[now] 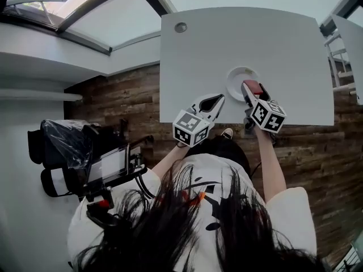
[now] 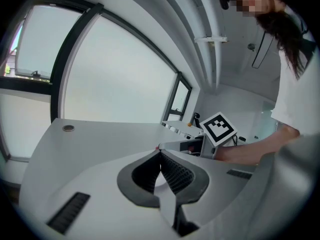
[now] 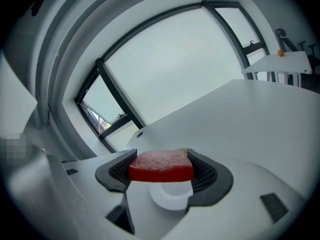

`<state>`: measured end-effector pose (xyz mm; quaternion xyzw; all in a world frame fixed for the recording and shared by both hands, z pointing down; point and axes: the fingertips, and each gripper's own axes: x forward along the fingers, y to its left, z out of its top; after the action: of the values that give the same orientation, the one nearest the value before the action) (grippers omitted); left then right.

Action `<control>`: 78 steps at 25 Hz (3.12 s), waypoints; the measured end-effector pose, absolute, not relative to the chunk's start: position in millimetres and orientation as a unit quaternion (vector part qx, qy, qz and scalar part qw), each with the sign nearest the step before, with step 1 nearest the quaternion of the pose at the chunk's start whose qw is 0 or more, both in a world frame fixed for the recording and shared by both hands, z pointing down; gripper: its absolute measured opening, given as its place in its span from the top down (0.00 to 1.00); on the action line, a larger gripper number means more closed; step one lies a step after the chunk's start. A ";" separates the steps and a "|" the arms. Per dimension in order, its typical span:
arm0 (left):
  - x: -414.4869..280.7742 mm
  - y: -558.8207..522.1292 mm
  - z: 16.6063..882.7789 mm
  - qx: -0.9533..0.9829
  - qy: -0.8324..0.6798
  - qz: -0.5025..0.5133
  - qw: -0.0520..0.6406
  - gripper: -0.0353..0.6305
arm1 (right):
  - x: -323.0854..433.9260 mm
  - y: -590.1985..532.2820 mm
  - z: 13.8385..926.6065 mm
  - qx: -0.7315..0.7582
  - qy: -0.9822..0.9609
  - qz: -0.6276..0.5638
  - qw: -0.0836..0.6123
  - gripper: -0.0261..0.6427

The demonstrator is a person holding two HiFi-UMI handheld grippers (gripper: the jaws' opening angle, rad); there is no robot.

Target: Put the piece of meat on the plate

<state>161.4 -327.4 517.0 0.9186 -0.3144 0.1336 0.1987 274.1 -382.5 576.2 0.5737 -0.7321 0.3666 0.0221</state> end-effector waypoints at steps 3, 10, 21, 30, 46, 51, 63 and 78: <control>157.9 -325.8 520.1 0.918 -0.311 0.143 0.201 0.94 | 262.0 -394.0 591.8 0.563 -0.742 0.359 0.060 0.48; 155.3 -329.4 528.0 0.917 -0.306 0.156 0.206 0.94 | 235.7 -405.4 624.7 0.555 -0.737 0.364 0.129 0.48; 147.0 -350.4 532.1 0.917 -0.303 0.160 0.205 0.94 | 221.8 -412.1 646.6 0.548 -0.735 0.348 0.196 0.48; 146.8 -370.5 526.7 0.918 -0.305 0.149 0.205 0.94 | 212.6 -402.3 657.1 0.530 -0.739 0.295 0.294 0.48; 134.8 -387.4 515.7 0.926 -0.291 0.136 0.197 0.94 | 211.1 -400.8 664.3 0.538 -0.713 0.333 0.302 0.48; 121.5 -388.7 511.6 0.926 -0.289 0.136 0.201 0.94 | 205.0 -399.8 660.0 0.546 -0.705 0.338 0.300 0.48; 120.0 -388.3 516.1 0.926 -0.289 0.134 0.204 0.94 | 215.4 -400.7 662.5 0.568 -0.700 0.327 0.283 0.48; 119.6 -389.5 519.0 0.927 -0.286 0.134 0.203 0.94 | 226.3 -401.2 665.9 0.579 -0.691 0.335 0.274 0.48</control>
<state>119.6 -389.5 519.0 0.9267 -0.2864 0.1340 0.2029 226.3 -401.2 665.9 0.5789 -0.6909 0.3350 0.2744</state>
